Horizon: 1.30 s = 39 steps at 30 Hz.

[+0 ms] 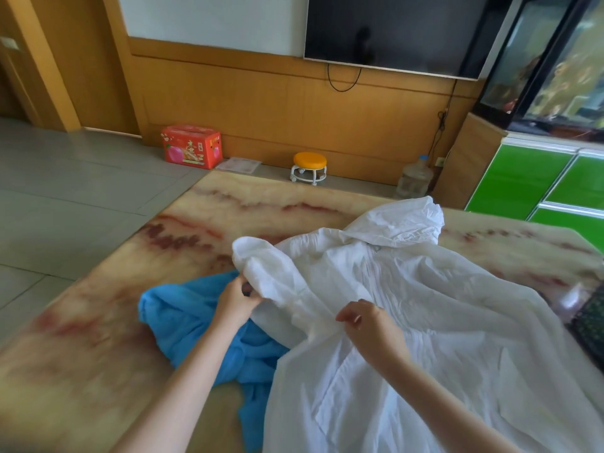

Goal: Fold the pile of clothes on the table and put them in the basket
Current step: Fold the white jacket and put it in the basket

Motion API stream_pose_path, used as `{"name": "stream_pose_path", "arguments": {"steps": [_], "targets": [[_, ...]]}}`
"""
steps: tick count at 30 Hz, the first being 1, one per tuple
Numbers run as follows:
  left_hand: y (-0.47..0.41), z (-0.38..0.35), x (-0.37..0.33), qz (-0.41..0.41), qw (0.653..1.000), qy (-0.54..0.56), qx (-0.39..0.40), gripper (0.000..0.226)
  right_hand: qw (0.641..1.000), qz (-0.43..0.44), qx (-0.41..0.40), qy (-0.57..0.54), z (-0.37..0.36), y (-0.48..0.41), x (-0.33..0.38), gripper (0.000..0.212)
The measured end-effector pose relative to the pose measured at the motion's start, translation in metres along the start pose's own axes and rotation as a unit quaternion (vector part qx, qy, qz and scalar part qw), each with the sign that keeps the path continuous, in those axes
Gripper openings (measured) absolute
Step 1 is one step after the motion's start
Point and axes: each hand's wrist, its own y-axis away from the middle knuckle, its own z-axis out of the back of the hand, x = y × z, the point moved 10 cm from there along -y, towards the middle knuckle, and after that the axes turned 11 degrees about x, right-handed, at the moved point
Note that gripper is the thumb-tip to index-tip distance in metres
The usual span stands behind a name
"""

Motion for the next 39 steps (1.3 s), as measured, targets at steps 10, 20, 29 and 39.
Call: {"name": "stream_pose_path", "arguments": {"steps": [10, 20, 29, 39], "targets": [[0.026, 0.098, -0.108, -0.223, 0.954, -0.044, -0.196, 0.031, 0.999, 0.013, 0.026, 0.046, -0.006, 0.006, -0.007, 0.031], [0.011, 0.126, -0.012, 0.153, 0.870, -0.467, -0.045, 0.058, 0.990, 0.118, 0.077, 0.025, -0.039, 0.013, 0.055, 0.026], [0.018, 0.074, 0.000, 0.053, 0.842, -0.537, 0.020, 0.046, 0.967, 0.139, 0.169, 0.133, -0.084, 0.032, 0.079, 0.073], [0.033, 0.228, 0.016, 0.056, 0.879, -0.385, -0.275, 0.074, 0.983, 0.123, 0.132, 0.034, -0.084, 0.017, 0.075, 0.034]]}}
